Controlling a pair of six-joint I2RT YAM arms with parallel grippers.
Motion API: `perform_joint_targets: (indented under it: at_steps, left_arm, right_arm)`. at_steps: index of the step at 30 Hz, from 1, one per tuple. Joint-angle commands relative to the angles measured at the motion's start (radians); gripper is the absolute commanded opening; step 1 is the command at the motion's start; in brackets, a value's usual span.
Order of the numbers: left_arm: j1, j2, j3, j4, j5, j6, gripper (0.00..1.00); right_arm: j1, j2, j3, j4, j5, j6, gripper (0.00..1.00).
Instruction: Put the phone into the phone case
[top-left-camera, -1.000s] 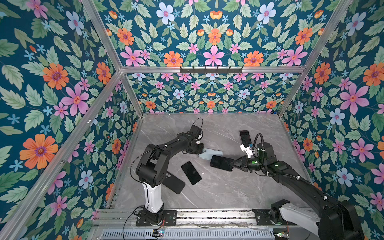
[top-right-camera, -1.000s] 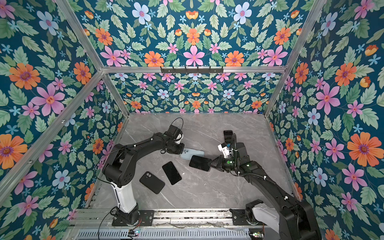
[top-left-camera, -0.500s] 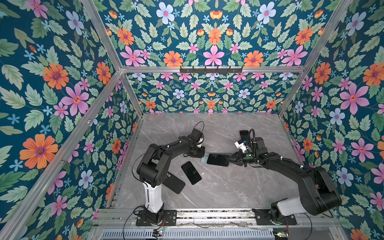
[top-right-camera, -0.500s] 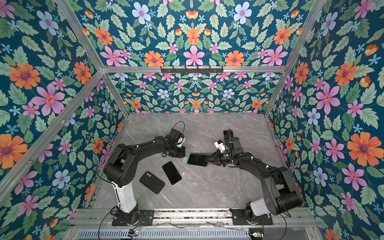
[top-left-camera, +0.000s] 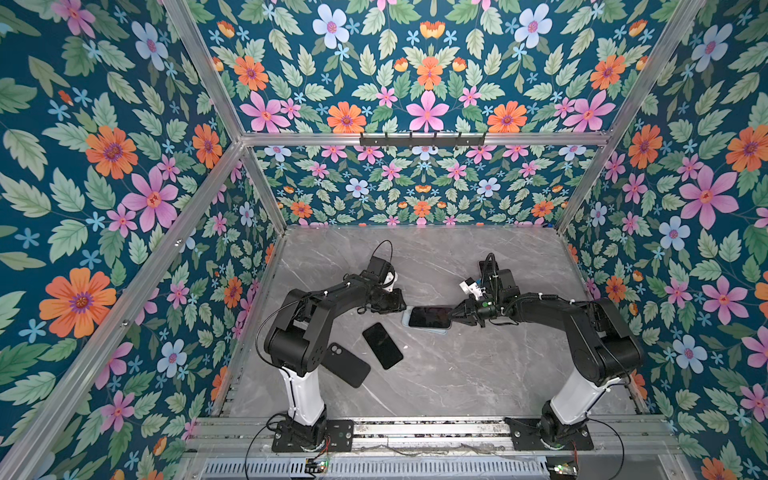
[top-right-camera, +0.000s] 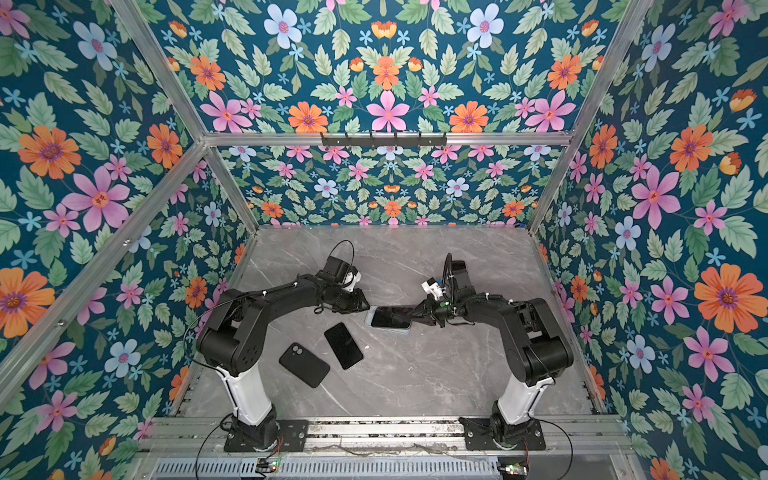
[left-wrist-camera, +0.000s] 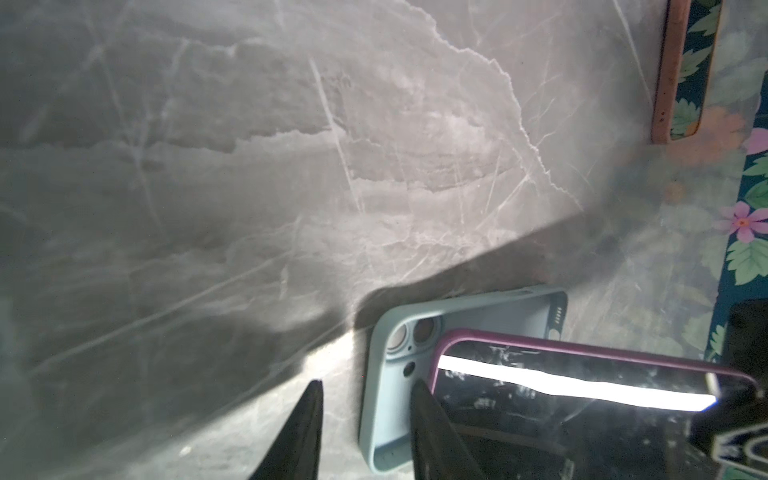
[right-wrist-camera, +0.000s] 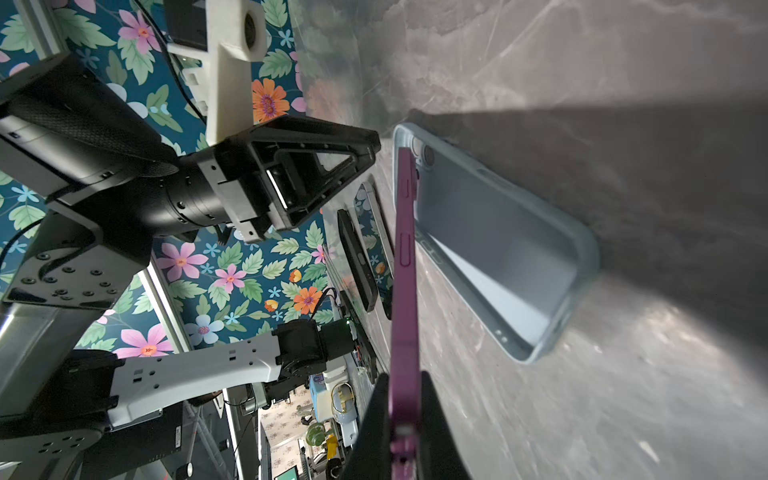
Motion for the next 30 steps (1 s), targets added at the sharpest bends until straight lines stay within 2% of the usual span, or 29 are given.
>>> perform_joint_targets:
  at_steps: [1,16,30]
  left_arm:
    - [0.003,-0.012,-0.010,0.031,0.029,-0.020,0.40]
    - [0.003,0.012,-0.061,0.113,0.089,-0.067,0.40]
    - [-0.001,0.031,-0.068,0.132,0.108,-0.079,0.37]
  right_arm:
    - [0.002,0.025,0.013,0.014,-0.036,-0.026,0.00]
    - [0.001,0.095,0.041,-0.072,-0.036,-0.055,0.00]
    - [0.012,0.142,0.044,-0.050,-0.039,-0.048,0.00]
